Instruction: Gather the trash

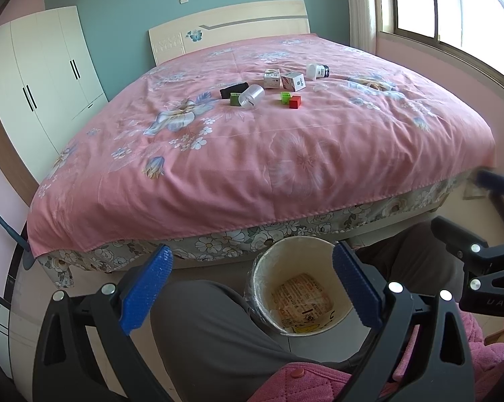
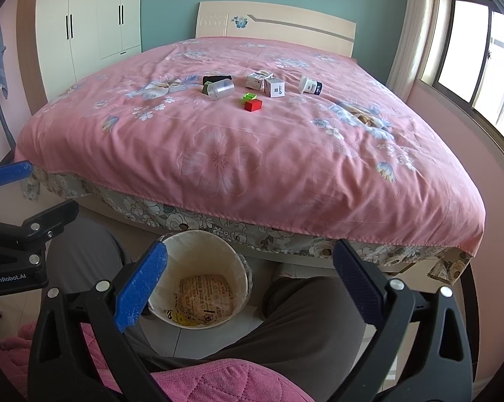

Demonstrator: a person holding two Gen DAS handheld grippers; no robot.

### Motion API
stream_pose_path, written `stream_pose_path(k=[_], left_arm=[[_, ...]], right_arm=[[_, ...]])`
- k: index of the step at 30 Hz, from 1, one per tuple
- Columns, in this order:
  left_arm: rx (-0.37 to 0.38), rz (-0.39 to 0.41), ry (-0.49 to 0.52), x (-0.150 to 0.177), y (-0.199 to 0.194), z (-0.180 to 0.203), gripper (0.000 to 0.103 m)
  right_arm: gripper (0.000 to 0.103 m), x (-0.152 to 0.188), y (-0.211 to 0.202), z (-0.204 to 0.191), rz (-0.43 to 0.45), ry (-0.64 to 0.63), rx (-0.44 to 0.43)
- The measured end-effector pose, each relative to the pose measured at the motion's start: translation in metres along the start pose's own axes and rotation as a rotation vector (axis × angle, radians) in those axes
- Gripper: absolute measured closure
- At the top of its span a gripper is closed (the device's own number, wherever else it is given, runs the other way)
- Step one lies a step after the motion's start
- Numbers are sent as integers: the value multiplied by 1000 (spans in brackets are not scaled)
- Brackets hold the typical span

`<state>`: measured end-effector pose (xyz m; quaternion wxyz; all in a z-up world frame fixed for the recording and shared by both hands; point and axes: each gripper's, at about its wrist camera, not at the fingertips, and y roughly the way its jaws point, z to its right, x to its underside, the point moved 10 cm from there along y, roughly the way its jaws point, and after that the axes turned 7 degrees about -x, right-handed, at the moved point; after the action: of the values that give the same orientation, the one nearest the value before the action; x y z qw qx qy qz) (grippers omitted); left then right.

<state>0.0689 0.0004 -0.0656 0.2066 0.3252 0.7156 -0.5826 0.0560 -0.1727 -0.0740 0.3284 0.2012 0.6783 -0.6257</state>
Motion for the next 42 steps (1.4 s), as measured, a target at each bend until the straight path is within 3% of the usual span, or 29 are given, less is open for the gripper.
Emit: stream_pose_path(k=[42], left_arm=[[32,-40,-13,13,7,3,5]], right_arm=[[6,3,7,-2,-22,0,-4]])
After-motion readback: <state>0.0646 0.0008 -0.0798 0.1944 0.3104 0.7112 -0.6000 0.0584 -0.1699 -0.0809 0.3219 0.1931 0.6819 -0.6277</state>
